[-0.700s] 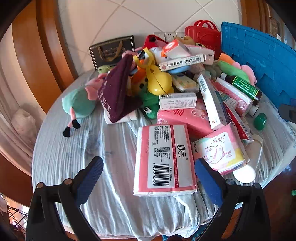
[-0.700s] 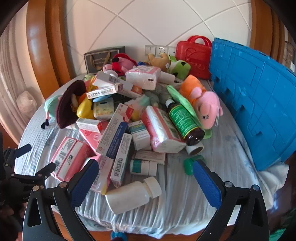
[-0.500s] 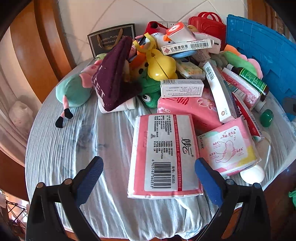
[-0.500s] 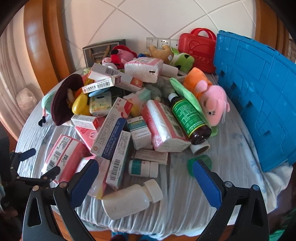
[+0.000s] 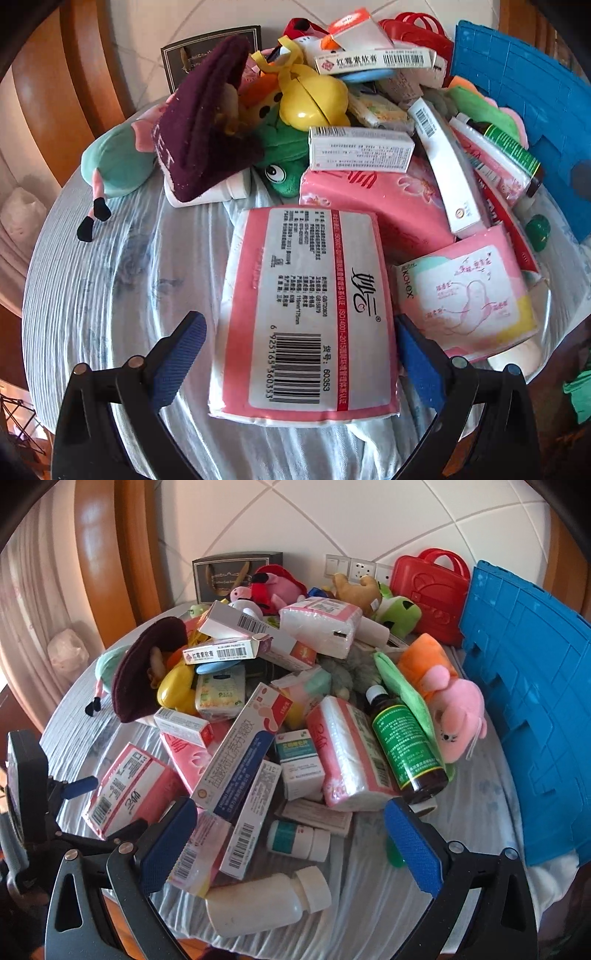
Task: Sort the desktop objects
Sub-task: 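Grasp a white medicine box with the right gripper while the left grasps a pink tissue pack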
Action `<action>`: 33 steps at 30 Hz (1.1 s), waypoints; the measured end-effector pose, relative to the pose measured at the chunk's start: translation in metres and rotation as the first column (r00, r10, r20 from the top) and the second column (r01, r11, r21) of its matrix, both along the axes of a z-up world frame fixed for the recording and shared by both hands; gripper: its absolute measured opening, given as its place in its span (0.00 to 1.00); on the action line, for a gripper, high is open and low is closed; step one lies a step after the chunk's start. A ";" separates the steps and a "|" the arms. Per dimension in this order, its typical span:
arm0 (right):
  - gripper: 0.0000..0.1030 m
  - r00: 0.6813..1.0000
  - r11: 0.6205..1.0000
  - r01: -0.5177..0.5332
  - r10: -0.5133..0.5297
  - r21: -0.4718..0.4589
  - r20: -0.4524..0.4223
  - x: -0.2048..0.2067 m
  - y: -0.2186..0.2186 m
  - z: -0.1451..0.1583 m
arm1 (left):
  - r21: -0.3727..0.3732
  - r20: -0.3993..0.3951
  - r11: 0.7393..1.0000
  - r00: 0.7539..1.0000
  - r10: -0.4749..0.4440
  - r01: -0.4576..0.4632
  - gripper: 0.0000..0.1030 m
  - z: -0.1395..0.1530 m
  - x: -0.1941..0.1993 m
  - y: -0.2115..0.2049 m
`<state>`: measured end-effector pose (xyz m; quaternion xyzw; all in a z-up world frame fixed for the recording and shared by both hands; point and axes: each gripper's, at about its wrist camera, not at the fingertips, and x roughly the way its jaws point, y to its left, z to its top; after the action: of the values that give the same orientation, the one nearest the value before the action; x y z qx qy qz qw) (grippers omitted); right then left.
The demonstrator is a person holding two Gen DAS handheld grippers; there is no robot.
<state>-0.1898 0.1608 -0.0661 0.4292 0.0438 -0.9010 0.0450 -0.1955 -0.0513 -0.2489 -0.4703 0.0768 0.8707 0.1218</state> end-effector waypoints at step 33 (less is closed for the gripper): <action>0.20 0.936 0.991 0.102 -0.067 -0.085 0.347 -0.052 -0.020 -0.084 | -0.091 -0.023 0.996 1.000 0.015 -0.017 0.88 -0.010 -0.041 -0.056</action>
<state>-0.2418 0.1410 -0.1499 0.5783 -0.0292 -0.8146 0.0349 -0.2369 -0.1068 -0.2589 -0.4664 0.1139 0.8723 0.0924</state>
